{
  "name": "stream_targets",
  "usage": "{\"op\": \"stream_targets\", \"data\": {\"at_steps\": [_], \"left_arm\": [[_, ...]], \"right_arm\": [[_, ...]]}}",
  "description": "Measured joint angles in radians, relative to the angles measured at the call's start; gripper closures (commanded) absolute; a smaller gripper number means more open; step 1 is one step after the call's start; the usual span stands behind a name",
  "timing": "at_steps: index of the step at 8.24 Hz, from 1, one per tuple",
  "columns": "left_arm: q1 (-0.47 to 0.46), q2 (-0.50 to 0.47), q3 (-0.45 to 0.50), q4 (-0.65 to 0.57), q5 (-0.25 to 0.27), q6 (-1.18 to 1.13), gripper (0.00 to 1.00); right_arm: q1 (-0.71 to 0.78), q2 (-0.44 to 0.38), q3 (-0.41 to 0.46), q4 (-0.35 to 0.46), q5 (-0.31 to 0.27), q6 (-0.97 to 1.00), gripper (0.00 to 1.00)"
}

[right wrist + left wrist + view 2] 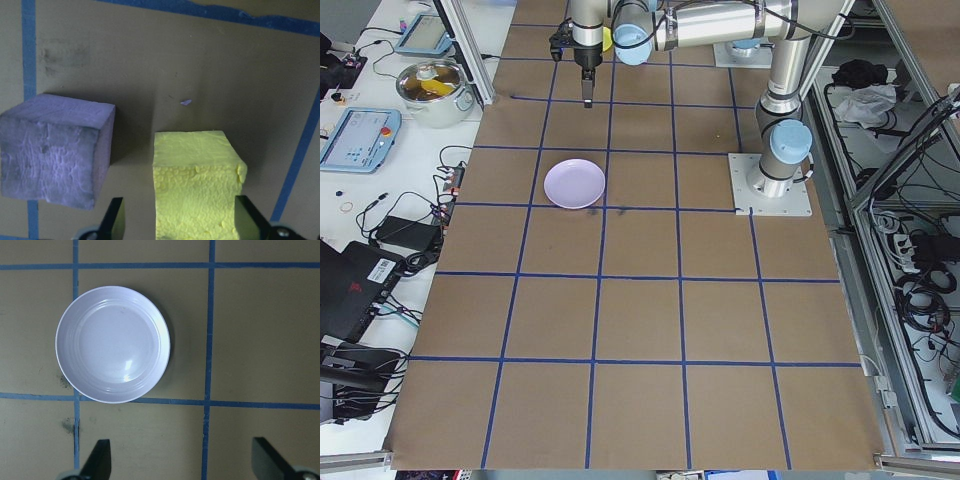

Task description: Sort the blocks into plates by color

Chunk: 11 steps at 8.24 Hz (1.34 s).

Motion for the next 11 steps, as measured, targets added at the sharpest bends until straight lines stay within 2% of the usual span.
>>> {"op": "stream_targets", "data": {"at_steps": [6,7,8,9,10,11], "left_arm": [[0.0,0.0,0.001,0.004,-0.002,0.0,0.0],[0.0,-0.001,0.001,0.005,-0.002,0.0,0.0],[0.0,-0.001,0.001,0.005,-0.002,0.0,0.0],[0.001,-0.002,0.001,0.005,-0.002,0.0,0.0],[0.001,-0.002,0.001,0.005,-0.002,0.0,0.0],[0.001,-0.003,0.001,0.005,-0.002,0.0,0.0]], "right_arm": [[-0.008,0.005,0.016,-0.034,-0.041,-0.059,0.0],[-0.008,0.008,0.018,-0.034,-0.042,-0.057,0.1],[-0.008,0.016,0.019,-0.033,-0.038,-0.054,0.43],[-0.008,0.029,0.02,-0.039,-0.033,-0.053,0.47],[-0.008,0.04,0.02,-0.049,-0.031,-0.051,0.56],[-0.008,0.045,0.02,-0.056,-0.032,-0.053,0.8]]}}
